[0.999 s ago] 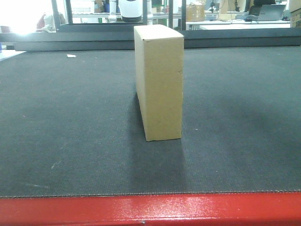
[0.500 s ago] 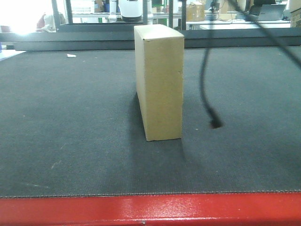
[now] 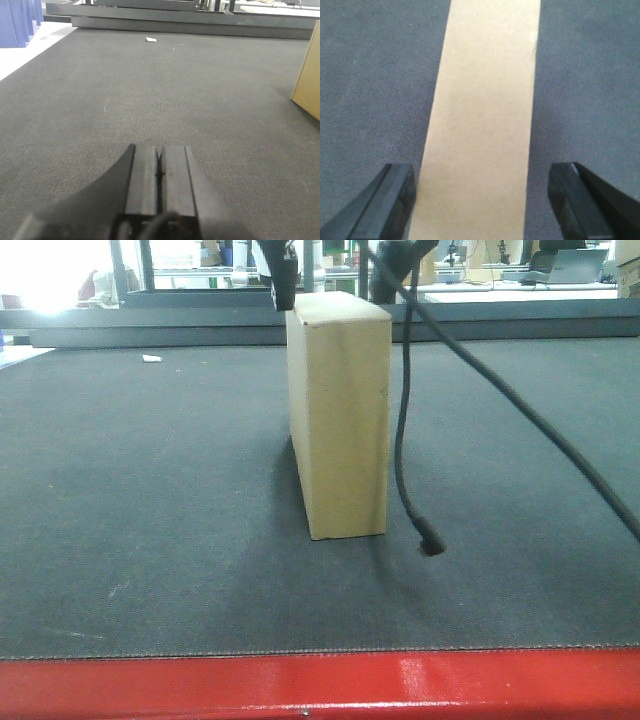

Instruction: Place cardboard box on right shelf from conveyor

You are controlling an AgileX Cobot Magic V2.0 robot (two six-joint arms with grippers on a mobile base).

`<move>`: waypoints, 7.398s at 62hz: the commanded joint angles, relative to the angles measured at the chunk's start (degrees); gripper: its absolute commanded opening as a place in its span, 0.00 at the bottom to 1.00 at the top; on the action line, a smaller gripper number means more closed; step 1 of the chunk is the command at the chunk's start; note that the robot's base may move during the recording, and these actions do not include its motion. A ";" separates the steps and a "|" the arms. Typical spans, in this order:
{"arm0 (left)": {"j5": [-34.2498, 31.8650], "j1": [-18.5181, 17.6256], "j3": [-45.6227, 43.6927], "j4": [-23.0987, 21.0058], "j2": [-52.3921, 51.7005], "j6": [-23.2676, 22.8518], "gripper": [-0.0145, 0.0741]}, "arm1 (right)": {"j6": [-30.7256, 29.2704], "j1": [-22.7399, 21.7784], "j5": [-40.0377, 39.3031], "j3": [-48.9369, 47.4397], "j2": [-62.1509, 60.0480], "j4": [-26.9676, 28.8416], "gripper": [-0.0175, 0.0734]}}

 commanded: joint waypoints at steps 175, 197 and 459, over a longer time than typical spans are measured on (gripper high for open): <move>-4.89 -0.29 0.52 -0.34 -0.82 0.01 0.03 | -26.45 -12.92 -21.48 64.02 -100.69 6.07 0.43; -4.89 -0.29 0.52 -0.34 -0.82 0.01 0.03 | -26.45 -12.92 -21.48 64.02 -100.69 6.07 0.43; -4.89 3.75 0.52 -0.34 -0.93 0.01 0.03 | -26.45 -12.99 -21.34 64.02 -100.83 6.07 0.43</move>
